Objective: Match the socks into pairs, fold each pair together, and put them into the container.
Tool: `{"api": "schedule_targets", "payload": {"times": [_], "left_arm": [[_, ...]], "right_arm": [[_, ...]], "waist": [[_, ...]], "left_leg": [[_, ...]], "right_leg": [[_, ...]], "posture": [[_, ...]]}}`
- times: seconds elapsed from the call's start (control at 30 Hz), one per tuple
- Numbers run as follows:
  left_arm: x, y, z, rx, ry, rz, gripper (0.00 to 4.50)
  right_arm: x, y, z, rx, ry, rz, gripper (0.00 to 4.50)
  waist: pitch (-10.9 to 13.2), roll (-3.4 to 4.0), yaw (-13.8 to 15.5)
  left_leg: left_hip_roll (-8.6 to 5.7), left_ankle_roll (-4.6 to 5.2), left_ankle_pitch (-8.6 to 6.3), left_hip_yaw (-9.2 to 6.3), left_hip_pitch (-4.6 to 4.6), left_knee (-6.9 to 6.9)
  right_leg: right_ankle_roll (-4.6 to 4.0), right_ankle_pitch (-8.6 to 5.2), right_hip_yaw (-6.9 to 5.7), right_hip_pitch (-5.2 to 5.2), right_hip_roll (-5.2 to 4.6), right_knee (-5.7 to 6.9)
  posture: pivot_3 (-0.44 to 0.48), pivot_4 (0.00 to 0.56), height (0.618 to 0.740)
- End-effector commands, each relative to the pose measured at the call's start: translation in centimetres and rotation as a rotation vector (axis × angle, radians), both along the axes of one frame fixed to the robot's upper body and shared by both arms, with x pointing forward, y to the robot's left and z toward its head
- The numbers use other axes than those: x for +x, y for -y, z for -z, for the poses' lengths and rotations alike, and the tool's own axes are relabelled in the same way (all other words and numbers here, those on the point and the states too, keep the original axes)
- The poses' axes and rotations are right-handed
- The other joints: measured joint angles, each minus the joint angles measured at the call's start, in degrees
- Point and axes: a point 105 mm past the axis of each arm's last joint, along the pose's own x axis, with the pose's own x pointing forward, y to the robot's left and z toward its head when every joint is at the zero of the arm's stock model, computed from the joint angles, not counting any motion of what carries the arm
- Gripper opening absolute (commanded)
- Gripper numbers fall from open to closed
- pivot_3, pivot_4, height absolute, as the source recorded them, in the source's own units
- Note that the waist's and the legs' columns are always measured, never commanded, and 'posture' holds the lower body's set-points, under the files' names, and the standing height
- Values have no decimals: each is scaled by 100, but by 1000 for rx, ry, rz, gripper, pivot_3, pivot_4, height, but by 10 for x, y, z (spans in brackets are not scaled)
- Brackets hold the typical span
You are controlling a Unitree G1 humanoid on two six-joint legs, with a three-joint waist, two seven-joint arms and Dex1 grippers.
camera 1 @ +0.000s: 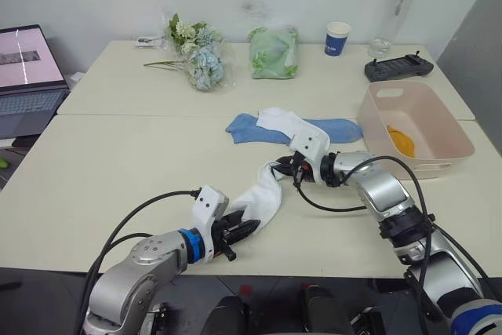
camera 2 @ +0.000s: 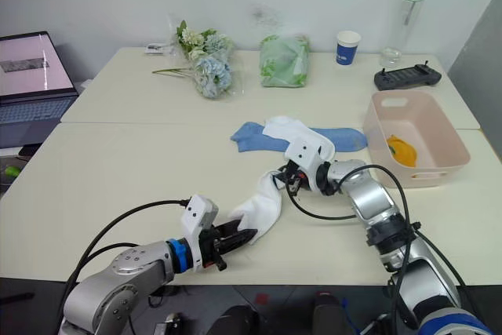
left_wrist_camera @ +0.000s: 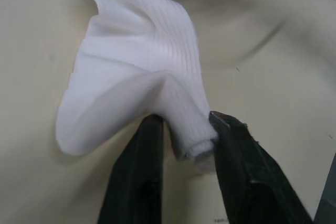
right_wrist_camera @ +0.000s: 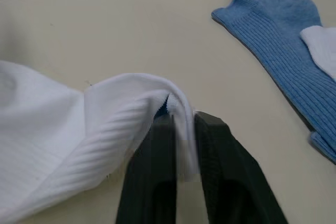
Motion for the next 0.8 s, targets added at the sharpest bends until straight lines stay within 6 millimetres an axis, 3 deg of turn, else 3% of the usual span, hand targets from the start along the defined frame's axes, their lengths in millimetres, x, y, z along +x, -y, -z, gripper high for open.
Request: {"api": "schedule_targets", "payload": {"times": [0.03, 0.17, 0.27, 0.43, 0.53, 0.67, 0.8], "left_arm": [[-12, 2, -25, -50, 56, 111, 2868], [-15, -18, -44, -40, 19, 239, 4096], [4, -31, -57, -17, 59, 228, 4101], [74, -35, -72, 56, 217, 150, 4101], [109, -15, -71, 67, 266, 175, 4101], [135, 3, -59, 107, 280, 211, 4101], [146, 27, -45, 119, 257, 293, 4101]], "right_arm": [[4, 16, -24, 31, 94, 48, 2042], [2, 40, -30, 20, 124, 122, 3404], [-3, 48, -34, 39, 120, 143, 4451], [-32, 47, -39, 116, 79, 55, 4451], [-57, 35, -35, 118, 11, -72, 4451], [-72, 25, -28, 110, -63, -140, 4451], [-68, 22, -23, 98, -50, -106, 4451]], "waist": [[1, 1, -1], [2, 3, 0], [2, 3, -4], [1, 0, 32], [1, -1, 23], [1, -3, -43], [2, -5, -47]], "left_leg": [[0, 0, 0, 0, 0, 0], [3, 0, 0, -2, 0, -1], [1, 1, 0, 2, 1, -1], [-2, 1, 0, 1, 0, 1], [-9, 1, 0, 0, -2, 3], [-5, 0, 0, 1, -4, 2], [-4, 1, 0, 2, -3, 5]], "right_leg": [[0, 0, -1, 0, 0, 1], [-1, -1, -4, -1, 4, 4], [-1, -1, -2, 2, 4, 0], [-1, -1, -14, 9, 4, 0], [0, 0, -11, 9, 0, -5], [0, 0, -10, 3, 0, -8], [0, 0, -14, 0, 4, 3]], "posture": [[0, 150, 740], [0, 150, 740], [0, 150, 740], [0, 150, 740], [0, 150, 740], [0, 150, 740], [0, 150, 740]]}}
